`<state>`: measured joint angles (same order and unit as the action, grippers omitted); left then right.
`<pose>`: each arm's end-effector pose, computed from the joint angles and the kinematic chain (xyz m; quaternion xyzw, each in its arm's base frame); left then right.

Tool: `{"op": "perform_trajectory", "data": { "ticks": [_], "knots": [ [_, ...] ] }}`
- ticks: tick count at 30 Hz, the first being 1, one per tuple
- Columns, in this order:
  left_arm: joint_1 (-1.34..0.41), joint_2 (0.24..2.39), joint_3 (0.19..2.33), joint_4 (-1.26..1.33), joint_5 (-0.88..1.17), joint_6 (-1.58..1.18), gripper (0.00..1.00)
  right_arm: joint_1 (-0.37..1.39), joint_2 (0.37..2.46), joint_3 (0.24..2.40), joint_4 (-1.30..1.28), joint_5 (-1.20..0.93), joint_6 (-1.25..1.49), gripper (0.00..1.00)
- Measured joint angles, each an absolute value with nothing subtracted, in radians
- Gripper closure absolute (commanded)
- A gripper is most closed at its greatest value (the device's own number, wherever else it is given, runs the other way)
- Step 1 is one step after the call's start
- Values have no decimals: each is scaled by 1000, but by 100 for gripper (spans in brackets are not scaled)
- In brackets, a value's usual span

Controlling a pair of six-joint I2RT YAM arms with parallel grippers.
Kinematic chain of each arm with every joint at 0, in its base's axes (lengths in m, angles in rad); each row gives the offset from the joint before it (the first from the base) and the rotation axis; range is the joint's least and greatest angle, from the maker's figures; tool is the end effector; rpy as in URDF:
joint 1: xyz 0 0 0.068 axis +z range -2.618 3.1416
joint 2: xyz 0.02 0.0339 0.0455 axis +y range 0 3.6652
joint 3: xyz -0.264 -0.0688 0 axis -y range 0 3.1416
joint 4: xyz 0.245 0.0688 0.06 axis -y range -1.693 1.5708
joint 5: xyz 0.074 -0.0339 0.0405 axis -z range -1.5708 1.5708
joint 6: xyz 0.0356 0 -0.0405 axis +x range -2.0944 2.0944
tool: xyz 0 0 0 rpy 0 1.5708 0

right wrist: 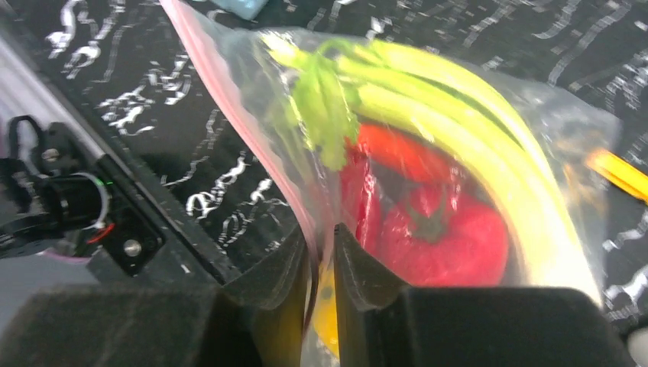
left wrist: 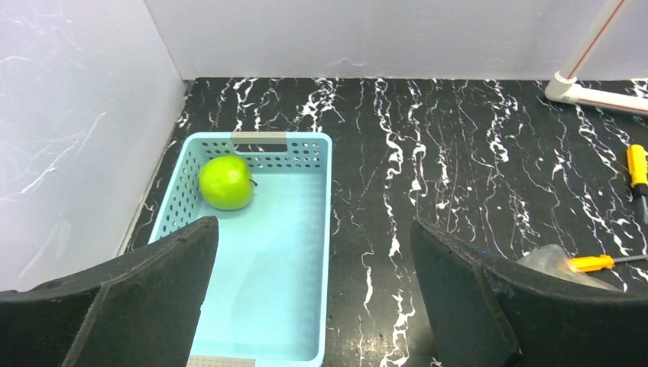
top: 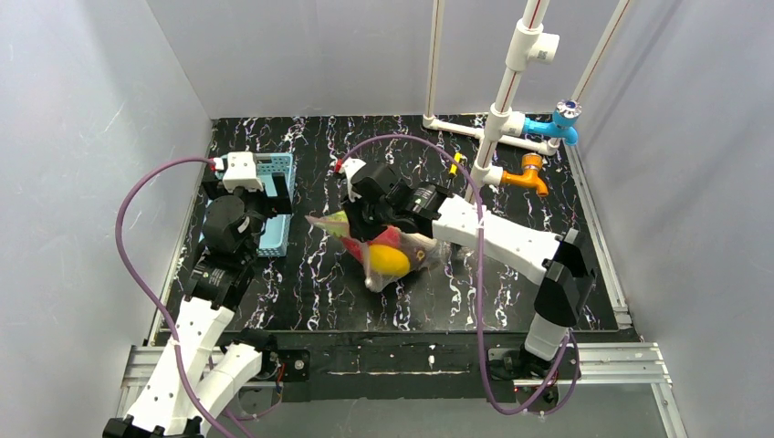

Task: Place the food in the zip-top bag and seal the zipper
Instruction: Place the zipper food storage bag at the center of the board, then reset both arms

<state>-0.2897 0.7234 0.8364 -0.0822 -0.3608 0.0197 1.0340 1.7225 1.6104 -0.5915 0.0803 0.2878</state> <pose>0.1627 -0.0354 0.3788 -0.0217 0.6965 0.0287 0.7166 0.2037 0.3367 0.3359 -0.3148 0.8505 0.2289 0.3538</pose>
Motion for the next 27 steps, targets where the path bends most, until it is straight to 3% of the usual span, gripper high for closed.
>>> {"op": "perform_trajectory", "data": {
  "ticks": [4,6,12,15,20,27],
  "knots": [
    [-290,712,832,-76,-381,26,4,1034,1752,1610,-529,-29,332,37],
    [-290,714,832,-76,-383,27,4,1034,1761,1610,-519,-67,337,26],
    [-290,717,831,-76,-382,27,4,1034,1749,1610,-514,-126,337,15],
    [-290,717,831,-76,-380,27,4,1033,1723,1608,-519,-121,332,3],
    [-290,717,831,-76,-360,26,4,1027,1577,1554,-532,-44,313,2],
    [-305,716,825,-76,-314,21,4,1009,1170,1404,-568,260,307,2]
  ]
}}
